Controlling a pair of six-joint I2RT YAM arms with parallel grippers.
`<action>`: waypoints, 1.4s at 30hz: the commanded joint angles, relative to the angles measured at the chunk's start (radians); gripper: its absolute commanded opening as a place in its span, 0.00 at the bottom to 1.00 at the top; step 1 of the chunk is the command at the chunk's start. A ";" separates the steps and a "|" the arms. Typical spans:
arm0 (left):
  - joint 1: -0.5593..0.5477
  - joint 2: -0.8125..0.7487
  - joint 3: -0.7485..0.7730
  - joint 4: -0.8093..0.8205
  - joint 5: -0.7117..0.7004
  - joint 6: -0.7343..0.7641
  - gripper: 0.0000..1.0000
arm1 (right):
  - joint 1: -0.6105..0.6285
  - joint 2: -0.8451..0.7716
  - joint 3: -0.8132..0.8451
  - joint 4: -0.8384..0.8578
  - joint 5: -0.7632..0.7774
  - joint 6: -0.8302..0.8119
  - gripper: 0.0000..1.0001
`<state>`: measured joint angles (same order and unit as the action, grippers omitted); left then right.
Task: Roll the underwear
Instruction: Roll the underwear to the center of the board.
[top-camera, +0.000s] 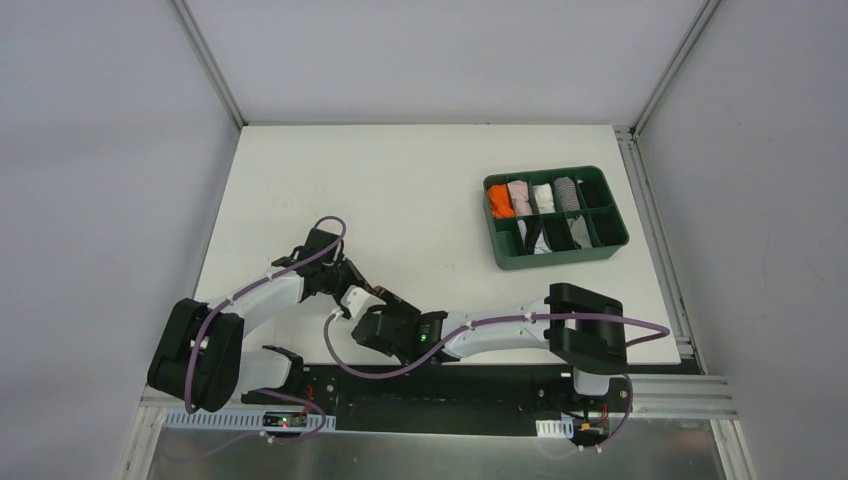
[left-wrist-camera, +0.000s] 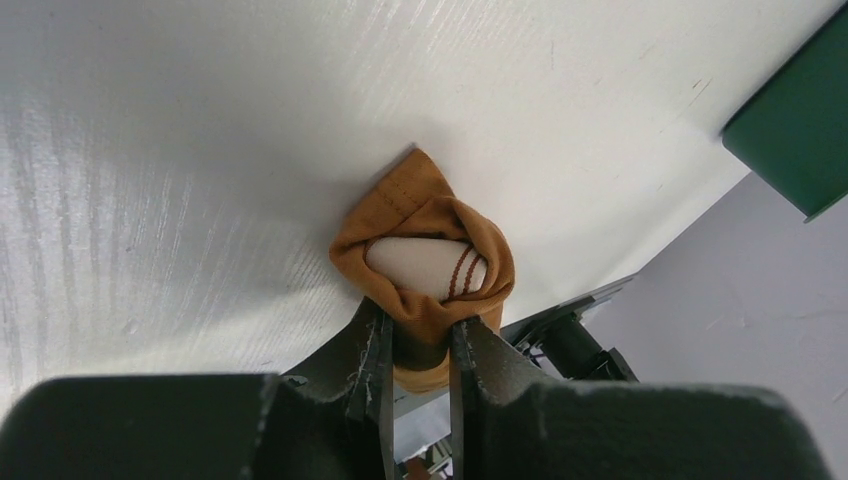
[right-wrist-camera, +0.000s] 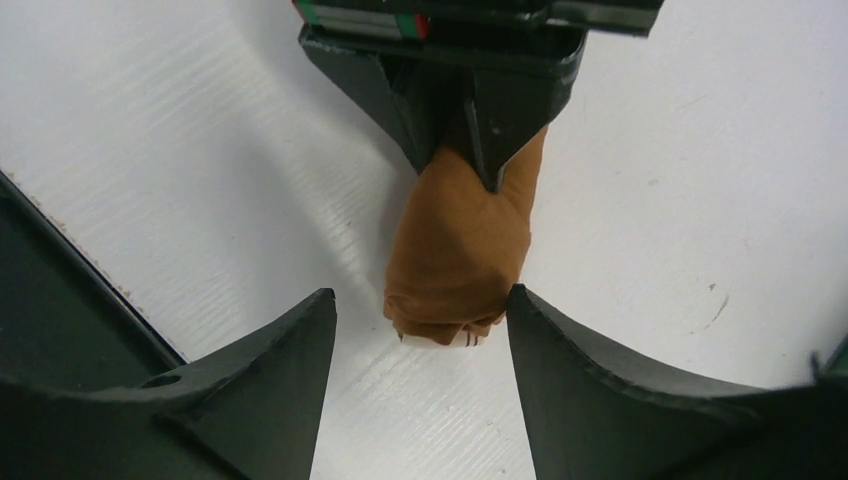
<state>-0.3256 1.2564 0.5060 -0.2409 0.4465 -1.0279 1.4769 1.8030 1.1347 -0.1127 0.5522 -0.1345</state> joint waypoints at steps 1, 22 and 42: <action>0.001 0.020 -0.006 -0.123 -0.050 0.040 0.00 | -0.001 0.012 0.063 0.038 0.064 -0.052 0.65; 0.002 -0.027 0.008 -0.156 -0.045 0.029 0.00 | -0.078 0.077 0.017 0.108 -0.009 0.066 0.00; 0.023 -0.154 0.031 -0.254 -0.051 0.040 0.72 | -0.233 -0.035 -0.131 0.223 -0.441 0.315 0.00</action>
<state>-0.3119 1.1175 0.5373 -0.4557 0.4049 -1.0050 1.2606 1.7782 1.0393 0.1410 0.2070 0.1066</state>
